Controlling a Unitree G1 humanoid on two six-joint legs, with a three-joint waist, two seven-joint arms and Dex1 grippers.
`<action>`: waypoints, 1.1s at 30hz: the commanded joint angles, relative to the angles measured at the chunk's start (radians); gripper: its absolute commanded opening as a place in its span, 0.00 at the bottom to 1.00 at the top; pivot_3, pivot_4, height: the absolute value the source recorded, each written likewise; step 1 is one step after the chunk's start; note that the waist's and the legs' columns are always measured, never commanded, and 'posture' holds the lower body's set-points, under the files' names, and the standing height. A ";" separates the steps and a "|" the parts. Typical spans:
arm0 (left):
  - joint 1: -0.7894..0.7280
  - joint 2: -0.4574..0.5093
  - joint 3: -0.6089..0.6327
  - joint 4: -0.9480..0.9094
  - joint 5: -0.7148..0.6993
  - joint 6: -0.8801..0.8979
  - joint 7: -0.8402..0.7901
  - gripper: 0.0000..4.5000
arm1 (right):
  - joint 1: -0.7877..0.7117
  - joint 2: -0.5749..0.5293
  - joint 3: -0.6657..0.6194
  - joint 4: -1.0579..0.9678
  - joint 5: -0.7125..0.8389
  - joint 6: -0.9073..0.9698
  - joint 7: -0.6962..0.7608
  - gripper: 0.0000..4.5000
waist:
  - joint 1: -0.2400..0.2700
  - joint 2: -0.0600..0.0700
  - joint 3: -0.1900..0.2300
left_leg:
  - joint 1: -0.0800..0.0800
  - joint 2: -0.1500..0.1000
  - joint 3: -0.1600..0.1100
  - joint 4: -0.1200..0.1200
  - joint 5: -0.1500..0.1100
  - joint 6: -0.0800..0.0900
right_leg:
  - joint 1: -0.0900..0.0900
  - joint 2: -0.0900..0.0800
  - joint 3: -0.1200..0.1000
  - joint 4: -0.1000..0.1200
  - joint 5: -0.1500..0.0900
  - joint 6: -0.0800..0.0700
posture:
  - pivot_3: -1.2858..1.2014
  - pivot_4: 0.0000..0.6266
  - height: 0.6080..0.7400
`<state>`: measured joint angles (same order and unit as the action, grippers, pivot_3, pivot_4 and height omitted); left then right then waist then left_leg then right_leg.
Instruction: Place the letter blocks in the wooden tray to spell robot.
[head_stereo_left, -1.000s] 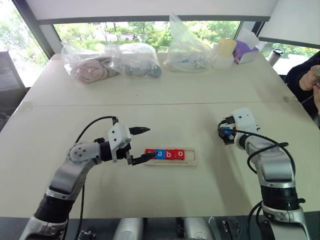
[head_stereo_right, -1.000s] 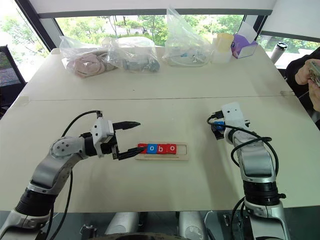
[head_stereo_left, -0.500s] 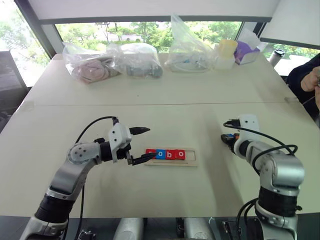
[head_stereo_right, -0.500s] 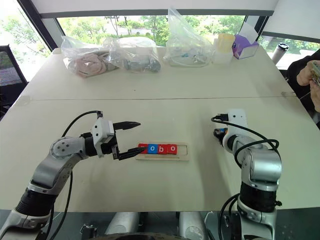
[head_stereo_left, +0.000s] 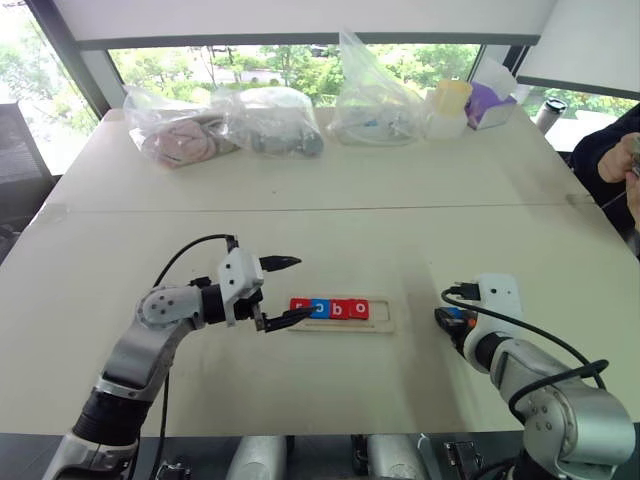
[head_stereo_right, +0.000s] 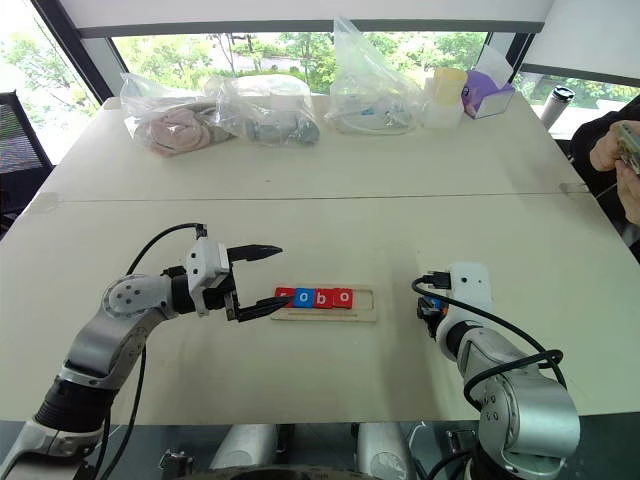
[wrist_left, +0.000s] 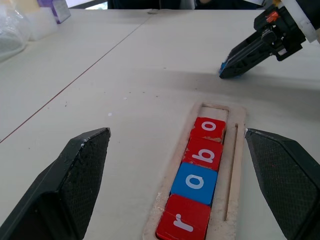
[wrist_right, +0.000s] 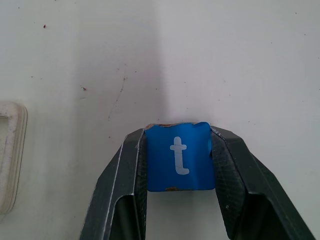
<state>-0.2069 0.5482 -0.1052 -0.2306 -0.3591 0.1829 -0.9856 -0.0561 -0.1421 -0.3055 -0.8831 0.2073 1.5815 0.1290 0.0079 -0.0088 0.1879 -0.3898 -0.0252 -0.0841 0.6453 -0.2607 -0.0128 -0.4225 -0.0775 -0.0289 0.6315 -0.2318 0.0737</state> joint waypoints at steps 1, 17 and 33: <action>-0.019 -0.002 0.001 -0.007 -0.006 -0.014 -0.008 1.00 | -0.005 -0.126 0.033 0.006 0.072 0.033 0.080 0.59 | -0.001 0.000 0.000 | 0.000 0.000 0.000 0.000 0.000 0.000 | 0.000 0.000 0.000 0.000 -0.001 -0.001 | 0.52 0.24 1.00; -0.026 0.047 0.049 -0.057 -0.108 0.061 -0.082 1.00 | -0.006 -0.863 0.132 0.609 0.172 -0.915 0.933 1.00 | 0.001 0.000 0.002 | -0.001 -0.001 0.002 0.001 -0.001 0.001 | 0.000 0.000 -0.001 -0.001 0.000 0.002 | 0.52 0.24 1.00; -0.008 0.089 0.107 -0.114 -0.167 0.096 -0.081 1.00 | -0.044 -0.804 0.285 0.899 0.038 -1.390 1.076 1.00 | 0.002 0.000 0.002 | 0.000 0.000 0.003 0.001 -0.001 0.001 | 0.000 -0.001 0.000 -0.001 0.001 0.001 | 0.52 0.24 1.00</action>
<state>-0.2163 0.6283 -0.0217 -0.3080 -0.5058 0.2801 -1.0683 -0.1139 -0.9605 -0.0250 0.0240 0.2528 0.2322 1.2060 0.0099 -0.0089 0.1896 -0.3900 -0.0253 -0.0815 0.6464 -0.2615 -0.0116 -0.4223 -0.0779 -0.0286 0.6305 -0.2313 0.0749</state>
